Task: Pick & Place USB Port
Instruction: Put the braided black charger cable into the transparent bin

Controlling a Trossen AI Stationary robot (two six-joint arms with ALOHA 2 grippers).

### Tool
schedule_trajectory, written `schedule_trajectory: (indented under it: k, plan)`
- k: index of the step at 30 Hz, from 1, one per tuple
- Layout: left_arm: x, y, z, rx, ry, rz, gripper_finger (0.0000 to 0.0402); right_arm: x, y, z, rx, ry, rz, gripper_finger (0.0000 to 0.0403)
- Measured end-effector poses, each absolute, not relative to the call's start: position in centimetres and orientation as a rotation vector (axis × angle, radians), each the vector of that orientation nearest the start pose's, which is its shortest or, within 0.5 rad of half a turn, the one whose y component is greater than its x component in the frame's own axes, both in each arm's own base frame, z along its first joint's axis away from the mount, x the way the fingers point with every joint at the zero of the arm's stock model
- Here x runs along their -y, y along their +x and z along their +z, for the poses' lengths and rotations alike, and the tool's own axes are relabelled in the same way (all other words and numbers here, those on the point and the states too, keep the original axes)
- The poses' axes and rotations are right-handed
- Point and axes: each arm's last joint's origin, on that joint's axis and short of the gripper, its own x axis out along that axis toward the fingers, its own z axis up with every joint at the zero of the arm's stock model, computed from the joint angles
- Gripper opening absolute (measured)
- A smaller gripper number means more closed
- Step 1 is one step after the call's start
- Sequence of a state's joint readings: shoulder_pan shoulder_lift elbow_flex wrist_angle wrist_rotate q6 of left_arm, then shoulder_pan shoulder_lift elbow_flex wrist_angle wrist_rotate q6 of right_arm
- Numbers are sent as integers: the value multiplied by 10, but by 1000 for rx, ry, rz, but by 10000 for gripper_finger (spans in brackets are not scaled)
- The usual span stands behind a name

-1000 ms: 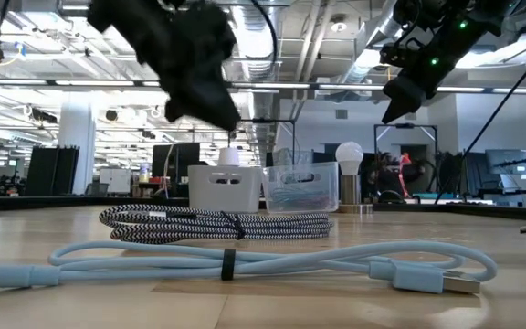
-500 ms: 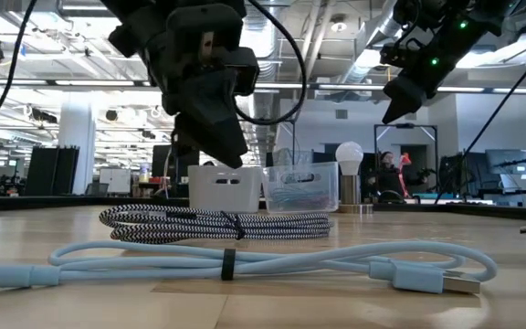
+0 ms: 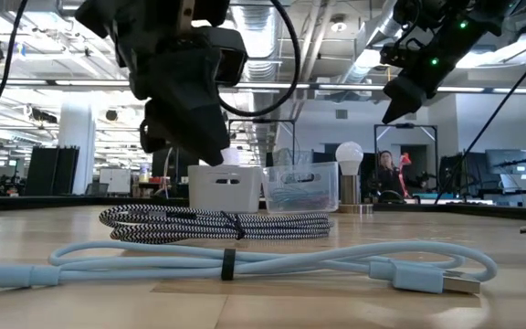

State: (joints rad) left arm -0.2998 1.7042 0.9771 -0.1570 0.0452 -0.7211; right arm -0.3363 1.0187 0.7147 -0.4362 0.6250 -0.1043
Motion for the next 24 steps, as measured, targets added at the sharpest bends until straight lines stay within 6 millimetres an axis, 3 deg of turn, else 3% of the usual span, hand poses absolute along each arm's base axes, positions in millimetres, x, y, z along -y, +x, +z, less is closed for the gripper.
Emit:
schedule_trajectory:
  k: [4, 8, 12, 17, 24]
  plan:
    - [102, 323, 167, -982, -545, 21, 108, 82, 184, 251, -808, -202, -876, 92]
    - [102, 321, 148, -1083, -527, 57, 121, 82, 184, 251, -805, -202, -876, 92]
    - [107, 332, 140, -1128, -571, 6, 138, 82, 184, 251, -803, -201, -877, 92]
    - [107, 349, 156, -1075, -578, -37, 143, 82, 184, 251, -802, -201, -877, 92]
    - [104, 370, 200, -1005, -558, -90, 118, 82, 184, 251, -805, -202, -876, 92]
